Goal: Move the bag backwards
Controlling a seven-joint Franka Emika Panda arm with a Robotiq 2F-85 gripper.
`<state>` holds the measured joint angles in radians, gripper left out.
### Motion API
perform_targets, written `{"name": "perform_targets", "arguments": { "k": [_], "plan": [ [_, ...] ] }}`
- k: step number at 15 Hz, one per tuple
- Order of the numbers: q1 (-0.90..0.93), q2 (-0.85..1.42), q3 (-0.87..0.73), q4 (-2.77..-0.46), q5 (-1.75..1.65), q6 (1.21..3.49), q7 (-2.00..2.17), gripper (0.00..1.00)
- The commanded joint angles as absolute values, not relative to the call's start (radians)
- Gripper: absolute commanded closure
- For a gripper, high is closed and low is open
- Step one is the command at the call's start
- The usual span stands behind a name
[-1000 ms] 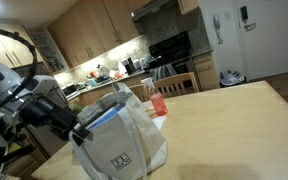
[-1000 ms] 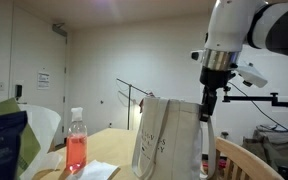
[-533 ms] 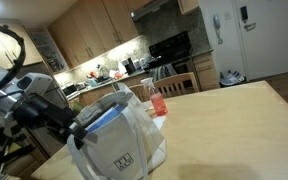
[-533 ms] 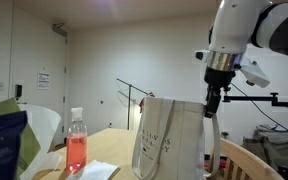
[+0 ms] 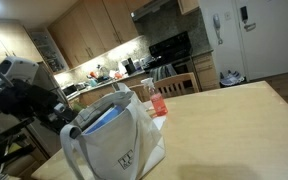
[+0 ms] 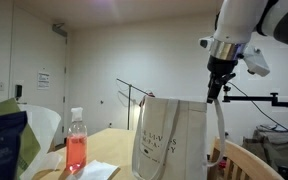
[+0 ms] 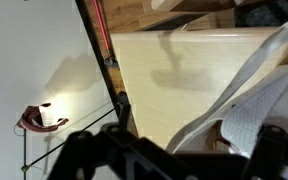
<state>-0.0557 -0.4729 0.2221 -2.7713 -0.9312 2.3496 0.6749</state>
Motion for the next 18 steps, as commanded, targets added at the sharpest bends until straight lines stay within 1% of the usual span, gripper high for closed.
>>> {"name": "perform_targets", "arguments": {
  "k": [1, 7, 18],
  "plan": [
    [-0.036, -0.536, 0.216, -2.777, -0.968, 2.291, 0.699, 0.0],
    [-0.047, -0.619, 0.201, -2.78, -1.002, 2.27, 0.72, 0.0],
    [-0.037, -0.756, 0.172, -2.777, -1.154, 2.211, 0.914, 0.0]
  ]
}}
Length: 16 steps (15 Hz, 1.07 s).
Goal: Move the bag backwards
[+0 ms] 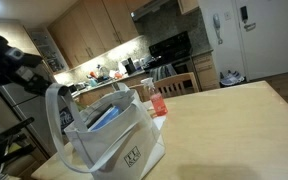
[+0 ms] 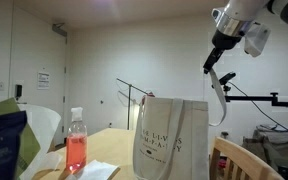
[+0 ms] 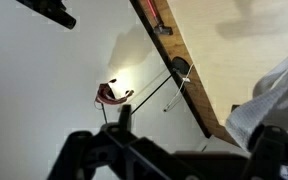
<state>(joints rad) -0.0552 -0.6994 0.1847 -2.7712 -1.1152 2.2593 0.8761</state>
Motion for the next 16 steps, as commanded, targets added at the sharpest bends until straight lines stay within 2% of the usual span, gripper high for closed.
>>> {"name": "perform_targets", "arguments": {
  "k": [1, 16],
  "plan": [
    [-0.035, -0.768, 0.174, -2.777, -1.161, 2.197, 0.923, 0.0],
    [0.008, -0.81, 0.16, -2.768, -1.159, 2.138, 0.904, 0.0]
  ]
}}
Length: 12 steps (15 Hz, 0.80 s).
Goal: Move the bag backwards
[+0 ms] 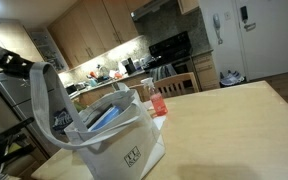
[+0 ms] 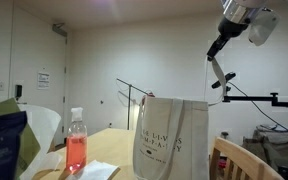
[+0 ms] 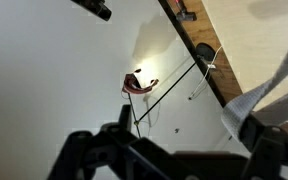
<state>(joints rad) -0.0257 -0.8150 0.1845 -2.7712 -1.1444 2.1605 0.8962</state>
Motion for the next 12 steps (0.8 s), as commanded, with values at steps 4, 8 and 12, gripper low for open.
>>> {"name": "perform_targets", "arguments": {
  "k": [4, 8, 12],
  "plan": [
    [0.005, -0.814, 0.169, -2.762, -1.169, 2.126, 0.903, 0.0],
    [0.017, -0.824, 0.187, -2.746, -1.192, 2.088, 0.901, 0.0],
    [0.042, -0.825, 0.202, -2.728, -1.229, 2.035, 0.898, 0.0]
  ]
}}
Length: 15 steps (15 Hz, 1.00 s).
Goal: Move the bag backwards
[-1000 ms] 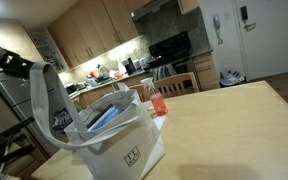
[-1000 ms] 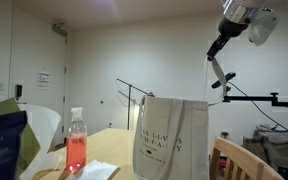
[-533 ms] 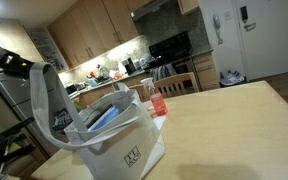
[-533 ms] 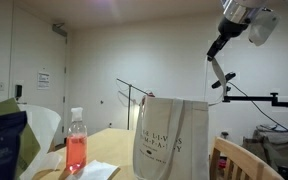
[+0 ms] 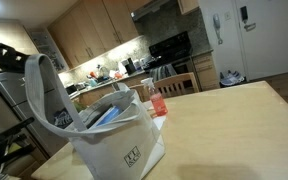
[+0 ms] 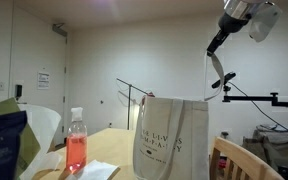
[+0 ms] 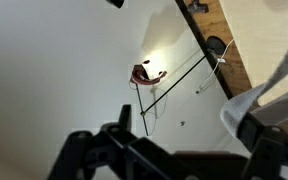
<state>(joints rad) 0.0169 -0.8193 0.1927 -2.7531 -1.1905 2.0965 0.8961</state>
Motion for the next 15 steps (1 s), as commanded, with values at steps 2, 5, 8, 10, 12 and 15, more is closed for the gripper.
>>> {"name": "perform_targets", "arguments": {
  "k": [2, 5, 8, 10, 12, 15],
  "plan": [
    [0.056, -0.827, 0.208, -2.721, -1.256, 2.002, 0.898, 0.0],
    [0.073, -0.808, 0.21, -2.712, -1.329, 1.953, 0.893, 0.0],
    [0.096, -0.784, 0.191, -2.716, -1.413, 1.94, 0.889, 0.0],
    [0.111, -0.769, 0.173, -2.721, -1.449, 1.946, 0.893, 0.0],
    [0.125, -0.75, 0.154, -2.724, -1.476, 1.956, 0.898, 0.0],
    [0.136, -0.724, 0.121, -2.723, -1.516, 1.966, 0.905, 0.0]
  ]
}}
